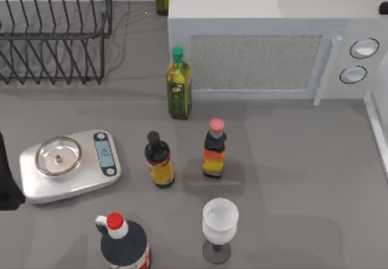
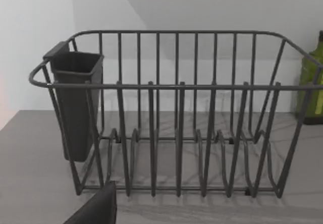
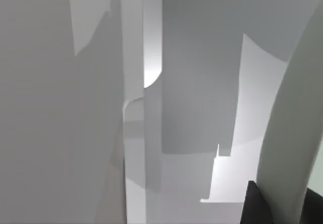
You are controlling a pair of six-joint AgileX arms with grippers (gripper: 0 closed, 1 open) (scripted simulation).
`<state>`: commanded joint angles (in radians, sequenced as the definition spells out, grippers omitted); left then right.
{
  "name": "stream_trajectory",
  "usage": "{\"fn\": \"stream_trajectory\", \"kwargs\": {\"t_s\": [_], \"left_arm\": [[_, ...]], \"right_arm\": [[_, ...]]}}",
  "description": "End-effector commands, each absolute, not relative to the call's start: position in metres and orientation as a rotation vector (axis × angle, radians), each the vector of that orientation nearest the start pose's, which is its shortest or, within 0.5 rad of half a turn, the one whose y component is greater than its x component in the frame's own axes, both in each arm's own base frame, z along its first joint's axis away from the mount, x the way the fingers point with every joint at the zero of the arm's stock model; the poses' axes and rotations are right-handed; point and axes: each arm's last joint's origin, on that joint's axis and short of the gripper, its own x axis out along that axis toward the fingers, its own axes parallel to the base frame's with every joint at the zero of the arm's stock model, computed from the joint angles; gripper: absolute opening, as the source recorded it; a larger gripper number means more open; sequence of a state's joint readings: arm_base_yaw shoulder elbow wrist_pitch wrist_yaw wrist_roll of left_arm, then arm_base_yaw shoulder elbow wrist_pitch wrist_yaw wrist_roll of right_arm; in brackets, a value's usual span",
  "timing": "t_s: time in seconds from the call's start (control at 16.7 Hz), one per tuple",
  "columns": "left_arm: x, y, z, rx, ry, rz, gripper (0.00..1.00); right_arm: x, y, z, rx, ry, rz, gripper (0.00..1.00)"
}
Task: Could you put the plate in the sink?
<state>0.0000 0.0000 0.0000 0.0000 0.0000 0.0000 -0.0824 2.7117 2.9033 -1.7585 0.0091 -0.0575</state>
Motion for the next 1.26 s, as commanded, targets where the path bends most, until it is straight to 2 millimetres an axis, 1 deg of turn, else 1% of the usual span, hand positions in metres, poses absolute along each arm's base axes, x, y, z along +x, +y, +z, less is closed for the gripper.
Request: {"fn": "stream_trajectory", "kwargs": {"t_s": [0.12, 0.9, 0.96, 1.26], "left_arm": [[0.1057, -0.0012, 0.16, 0.0, 0.0, 0.0, 1.0], [0.1057, -0.0012, 0.16, 0.0, 0.0, 0.0, 1.0], [0.1057, -0.0012, 0.16, 0.0, 0.0, 0.0, 1.0], [0.1057, -0.0012, 0.16, 0.0, 0.0, 0.0, 1.0]], "right_arm": [[0.4943, -0.0334, 0.2171, 0.008, 1.567, -0.008, 0.0], [0.4943, -0.0334, 0.2171, 0.008, 1.567, -0.008, 0.98], [0.4943, -0.0334, 0.2171, 0.008, 1.567, -0.008, 1.0], [0.4943, -0.0334, 0.2171, 0.008, 1.567, -0.008, 1.0]]}}
